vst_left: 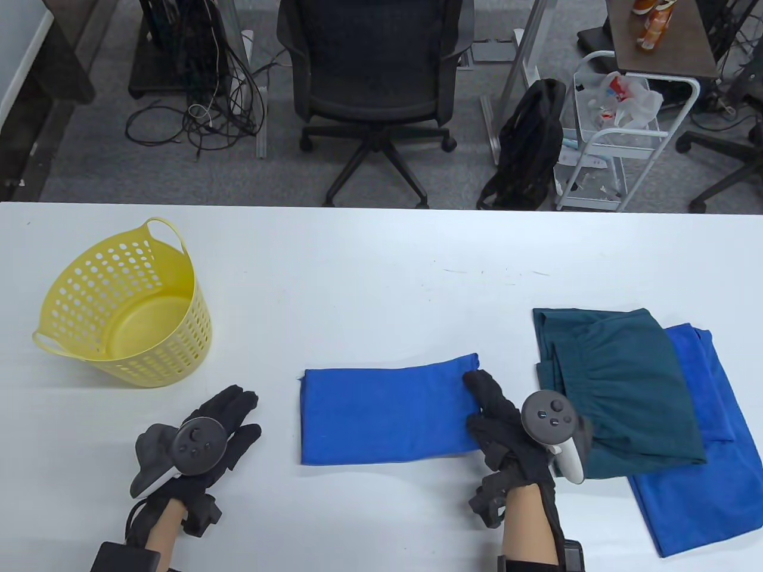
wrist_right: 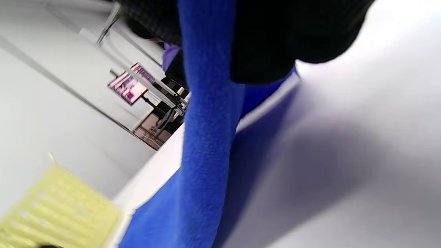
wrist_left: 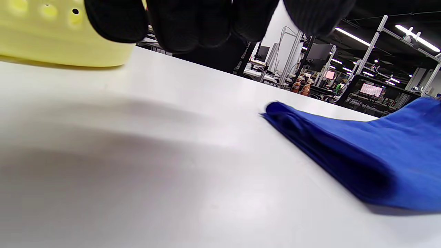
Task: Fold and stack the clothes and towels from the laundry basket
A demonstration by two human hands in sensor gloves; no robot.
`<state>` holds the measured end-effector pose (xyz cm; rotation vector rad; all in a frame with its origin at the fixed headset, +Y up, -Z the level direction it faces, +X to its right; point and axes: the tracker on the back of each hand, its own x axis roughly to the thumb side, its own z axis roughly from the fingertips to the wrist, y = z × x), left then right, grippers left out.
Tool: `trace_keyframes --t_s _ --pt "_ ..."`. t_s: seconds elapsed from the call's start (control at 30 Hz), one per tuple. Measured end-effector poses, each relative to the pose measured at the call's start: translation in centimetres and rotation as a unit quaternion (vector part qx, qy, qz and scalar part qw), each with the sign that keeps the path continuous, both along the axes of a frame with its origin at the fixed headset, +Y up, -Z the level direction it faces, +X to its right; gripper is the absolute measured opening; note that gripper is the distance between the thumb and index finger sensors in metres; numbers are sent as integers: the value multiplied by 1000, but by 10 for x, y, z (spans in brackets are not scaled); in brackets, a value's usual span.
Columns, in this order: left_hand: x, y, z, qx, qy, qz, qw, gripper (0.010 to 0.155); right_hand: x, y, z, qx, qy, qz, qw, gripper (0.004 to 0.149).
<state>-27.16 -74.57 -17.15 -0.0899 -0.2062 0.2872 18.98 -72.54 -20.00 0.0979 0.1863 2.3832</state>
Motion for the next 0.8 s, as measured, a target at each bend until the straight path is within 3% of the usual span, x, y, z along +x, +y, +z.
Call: trace_keyframes --t_s 0.13,0.2,0.3,0.47,0.53,0.63,0.73,0.8 --pt "1 0 0 0 -4 -1 1000 70 -38 63 19 67 17 218 974 65" --pt "2 -1 0 0 -8 0 1000 70 -72 72 24 84 54 254 962 66" --pt "4 -1 0 0 -15 1 1000 70 -135 56 23 54 130 307 941 67" --pt "7 -1 2 3 -21 -2 1000 70 -188 -8 15 -36 214 352 910 71" --pt "6 -1 3 6 -21 -3 1000 70 -178 -10 10 -87 237 288 924 66" --pt "3 1 3 12 -15 -2 1000 70 -125 32 11 41 134 102 985 54" --pt "1 1 1 6 -11 9 1000 70 -74 46 15 90 13 -2 996 47" --pt "2 -1 0 2 -11 5 1000 70 -54 34 12 65 -27 14 997 46"
